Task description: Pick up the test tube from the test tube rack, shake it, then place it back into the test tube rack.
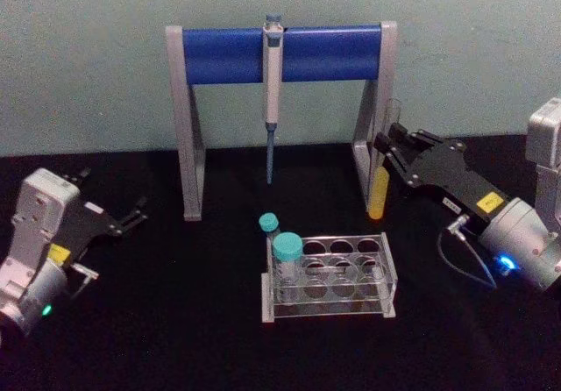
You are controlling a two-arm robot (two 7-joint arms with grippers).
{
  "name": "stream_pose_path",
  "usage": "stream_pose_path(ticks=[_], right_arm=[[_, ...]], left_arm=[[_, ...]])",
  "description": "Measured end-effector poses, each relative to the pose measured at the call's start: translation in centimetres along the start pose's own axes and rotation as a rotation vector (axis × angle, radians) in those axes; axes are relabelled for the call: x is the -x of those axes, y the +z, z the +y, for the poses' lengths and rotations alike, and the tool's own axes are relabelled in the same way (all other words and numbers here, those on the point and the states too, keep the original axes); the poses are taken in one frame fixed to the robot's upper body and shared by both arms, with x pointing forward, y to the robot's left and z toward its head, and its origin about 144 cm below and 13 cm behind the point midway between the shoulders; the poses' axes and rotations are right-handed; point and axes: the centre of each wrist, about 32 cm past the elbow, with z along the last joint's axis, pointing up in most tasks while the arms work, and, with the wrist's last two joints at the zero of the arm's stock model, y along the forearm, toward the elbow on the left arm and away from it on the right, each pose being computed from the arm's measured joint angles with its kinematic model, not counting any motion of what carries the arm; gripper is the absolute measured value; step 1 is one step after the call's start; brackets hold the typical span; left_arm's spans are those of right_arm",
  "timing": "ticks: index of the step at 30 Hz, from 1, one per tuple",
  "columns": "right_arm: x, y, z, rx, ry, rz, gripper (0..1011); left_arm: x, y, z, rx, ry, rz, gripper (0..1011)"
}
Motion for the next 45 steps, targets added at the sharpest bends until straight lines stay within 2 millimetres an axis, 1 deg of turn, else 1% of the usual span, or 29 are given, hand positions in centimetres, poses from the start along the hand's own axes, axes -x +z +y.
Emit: stream_pose_path(ticks=[5,10,17,21,26,29,33,35,39,45], right_arm=[[0.1,0.1,0.7,-0.022,0.055,0.0,228],[0.1,0.1,0.9,-0.039,0.125,0.03,227],[-0.4,0.4,0.2,-0.062,0.222,0.075,227],[-1.0,0.9,-1.0,-0.04,0.259,0.094,228],[-1.7,1.7,-2.9,0.003,0.232,0.074,228],[-2.1,2.1,-3.5,0.022,0.192,0.055,227],[-2.3,2.3,-3.8,0.044,0.148,0.033,227],[-2.4,2.5,-3.6,0.06,0.116,0.014,227],[-2.5,2.8,-2.8,0.069,0.067,-0.021,227],[-2.2,2.5,-1.5,0.062,0.03,-0.033,227]], left_arm=[[0.0,0.0,0.0,0.0,0.0,0.0,1001],[0.0,0.0,0.0,0.0,0.0,0.0,1001],[0.0,0.0,0.0,0.0,0.0,0.0,1001],[0.0,0.0,0.0,0.0,0.0,0.0,1001],[0.0,0.0,0.0,0.0,0.0,0.0,1001],[0.0,0.0,0.0,0.0,0.0,0.0,1001],[0.0,0.0,0.0,0.0,0.0,0.0,1001],[0.0,0.0,0.0,0.0,0.0,0.0,1001],[0.0,0.0,0.0,0.0,0.0,0.0,1001],[0.0,0.0,0.0,0.0,0.0,0.0,1001]])
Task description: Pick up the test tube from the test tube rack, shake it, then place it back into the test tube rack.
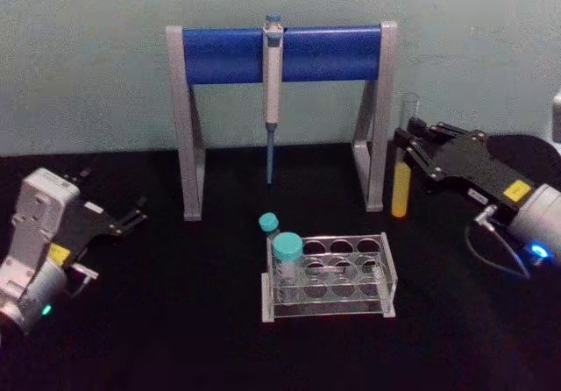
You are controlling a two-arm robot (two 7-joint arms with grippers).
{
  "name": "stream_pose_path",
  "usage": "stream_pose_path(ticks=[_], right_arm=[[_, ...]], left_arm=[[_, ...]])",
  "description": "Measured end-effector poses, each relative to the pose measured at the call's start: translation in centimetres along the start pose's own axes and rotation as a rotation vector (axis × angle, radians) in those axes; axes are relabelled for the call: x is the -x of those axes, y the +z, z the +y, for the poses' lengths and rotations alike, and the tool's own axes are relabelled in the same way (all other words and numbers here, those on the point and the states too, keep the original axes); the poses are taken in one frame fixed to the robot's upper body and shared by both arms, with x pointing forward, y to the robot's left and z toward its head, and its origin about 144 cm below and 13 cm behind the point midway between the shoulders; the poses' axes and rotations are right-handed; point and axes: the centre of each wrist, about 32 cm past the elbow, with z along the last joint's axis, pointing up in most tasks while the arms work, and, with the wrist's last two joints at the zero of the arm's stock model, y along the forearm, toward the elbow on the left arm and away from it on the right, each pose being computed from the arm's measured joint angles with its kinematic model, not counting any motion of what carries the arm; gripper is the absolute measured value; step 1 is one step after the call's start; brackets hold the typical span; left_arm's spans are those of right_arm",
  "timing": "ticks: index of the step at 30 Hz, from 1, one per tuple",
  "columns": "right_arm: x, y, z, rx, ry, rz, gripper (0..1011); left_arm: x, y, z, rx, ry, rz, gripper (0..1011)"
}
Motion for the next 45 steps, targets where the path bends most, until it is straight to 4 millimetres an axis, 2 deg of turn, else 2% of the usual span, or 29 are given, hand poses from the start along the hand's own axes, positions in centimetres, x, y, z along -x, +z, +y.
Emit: stream_pose_path(ticks=[7,18,23,31,38,45], right_arm=[[0.8,-0.7,1.4,-0.027,0.007,0.02,227],[1.2,-1.1,2.5,-0.075,0.15,0.079,227],[0.9,-0.9,2.1,-0.083,0.213,0.116,227],[0.5,-0.3,0.1,-0.033,0.264,0.117,227],[-0.1,0.2,-1.6,-0.008,0.167,0.064,227],[-0.1,0.3,-1.7,0.0,0.077,0.023,227]], left_arm=[[0.0,0.0,0.0,0.0,0.0,0.0,1001],[0.0,0.0,0.0,0.0,0.0,0.0,1001],[0.0,0.0,0.0,0.0,0.0,0.0,1001],[0.0,0.0,0.0,0.0,0.0,0.0,1001],[0.0,0.0,0.0,0.0,0.0,0.0,1001],[0.0,0.0,0.0,0.0,0.0,0.0,1001]])
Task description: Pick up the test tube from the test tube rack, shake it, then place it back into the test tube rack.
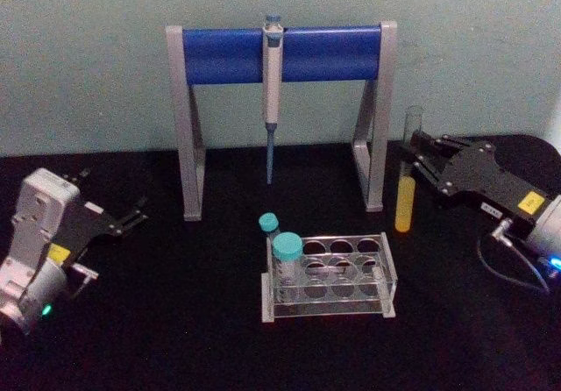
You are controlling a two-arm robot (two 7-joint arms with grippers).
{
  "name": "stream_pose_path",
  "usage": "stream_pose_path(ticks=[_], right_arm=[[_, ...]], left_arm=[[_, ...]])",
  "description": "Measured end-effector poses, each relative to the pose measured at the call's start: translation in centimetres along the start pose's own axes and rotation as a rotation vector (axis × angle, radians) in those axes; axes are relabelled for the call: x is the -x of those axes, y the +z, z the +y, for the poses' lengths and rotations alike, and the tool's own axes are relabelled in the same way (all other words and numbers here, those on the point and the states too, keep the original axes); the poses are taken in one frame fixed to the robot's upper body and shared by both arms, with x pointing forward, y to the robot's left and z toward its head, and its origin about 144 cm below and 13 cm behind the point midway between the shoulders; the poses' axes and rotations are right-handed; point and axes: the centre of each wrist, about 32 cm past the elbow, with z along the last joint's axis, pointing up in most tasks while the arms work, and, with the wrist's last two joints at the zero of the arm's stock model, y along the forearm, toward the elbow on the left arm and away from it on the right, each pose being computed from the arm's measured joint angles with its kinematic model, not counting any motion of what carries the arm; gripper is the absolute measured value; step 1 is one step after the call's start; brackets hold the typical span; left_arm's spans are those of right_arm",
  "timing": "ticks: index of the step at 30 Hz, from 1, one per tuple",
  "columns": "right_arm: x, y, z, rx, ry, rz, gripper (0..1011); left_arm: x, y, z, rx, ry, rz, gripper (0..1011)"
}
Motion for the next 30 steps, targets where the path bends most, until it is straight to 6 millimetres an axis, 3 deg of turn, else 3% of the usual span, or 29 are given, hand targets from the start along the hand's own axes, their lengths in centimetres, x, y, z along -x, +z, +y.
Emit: stream_pose_path(ticks=[9,19,30], right_arm=[[0.0,-0.5,1.6,-0.031,-0.069,-0.009,227],[0.4,-0.8,3.3,-0.073,0.034,0.042,227],[-0.1,-0.6,2.3,-0.073,0.156,0.085,227]], left_arm=[[0.0,0.0,0.0,0.0,0.0,0.0,1001],[0.0,0.0,0.0,0.0,0.0,0.0,1001],[0.0,0.0,0.0,0.0,0.0,0.0,1001]])
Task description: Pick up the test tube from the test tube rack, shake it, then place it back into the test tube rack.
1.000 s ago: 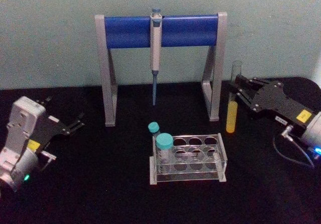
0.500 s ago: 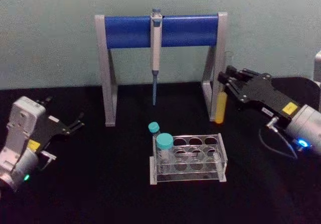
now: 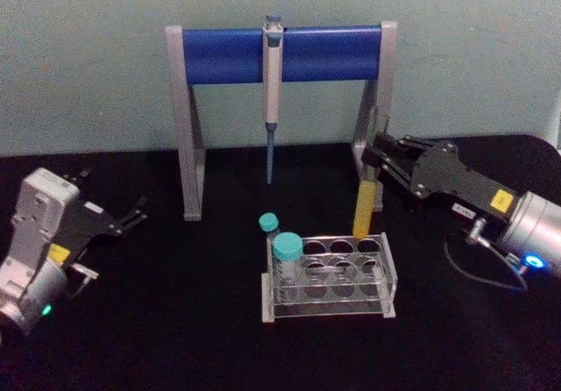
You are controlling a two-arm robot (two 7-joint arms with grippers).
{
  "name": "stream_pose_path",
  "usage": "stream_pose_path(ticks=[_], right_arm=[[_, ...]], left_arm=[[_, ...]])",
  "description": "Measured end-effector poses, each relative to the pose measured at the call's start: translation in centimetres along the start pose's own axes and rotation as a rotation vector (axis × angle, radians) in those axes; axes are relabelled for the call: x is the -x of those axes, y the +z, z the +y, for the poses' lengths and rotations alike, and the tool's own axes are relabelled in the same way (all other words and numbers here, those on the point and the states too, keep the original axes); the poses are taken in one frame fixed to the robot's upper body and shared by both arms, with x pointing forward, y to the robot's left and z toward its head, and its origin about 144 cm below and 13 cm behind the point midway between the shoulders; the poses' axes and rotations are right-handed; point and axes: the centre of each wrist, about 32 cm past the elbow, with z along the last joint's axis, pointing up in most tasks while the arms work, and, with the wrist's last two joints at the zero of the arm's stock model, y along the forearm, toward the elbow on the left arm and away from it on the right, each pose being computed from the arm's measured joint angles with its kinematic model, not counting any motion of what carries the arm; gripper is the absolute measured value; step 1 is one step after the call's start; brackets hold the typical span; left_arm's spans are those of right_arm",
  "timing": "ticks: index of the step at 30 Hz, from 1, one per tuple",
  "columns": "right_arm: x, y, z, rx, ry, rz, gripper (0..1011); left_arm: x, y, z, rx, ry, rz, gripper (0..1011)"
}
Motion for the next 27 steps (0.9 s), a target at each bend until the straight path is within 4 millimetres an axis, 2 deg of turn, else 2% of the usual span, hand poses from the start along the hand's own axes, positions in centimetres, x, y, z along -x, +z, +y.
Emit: stream_pose_path(ticks=[7,11,19,27], right_arm=[[0.0,0.6,-1.4,0.048,-0.077,-0.047,227],[0.0,0.7,-1.5,0.053,-0.119,-0.068,227],[-0.2,0.4,-0.5,0.028,-0.17,-0.07,227],[-0.2,-0.3,0.5,-0.001,-0.118,-0.035,227]], left_arm=[[0.0,0.0,0.0,0.0,0.0,0.0,1001],[0.0,0.0,0.0,0.0,0.0,0.0,1001],[0.0,0.0,0.0,0.0,0.0,0.0,1001],[0.0,0.0,0.0,0.0,0.0,0.0,1001]])
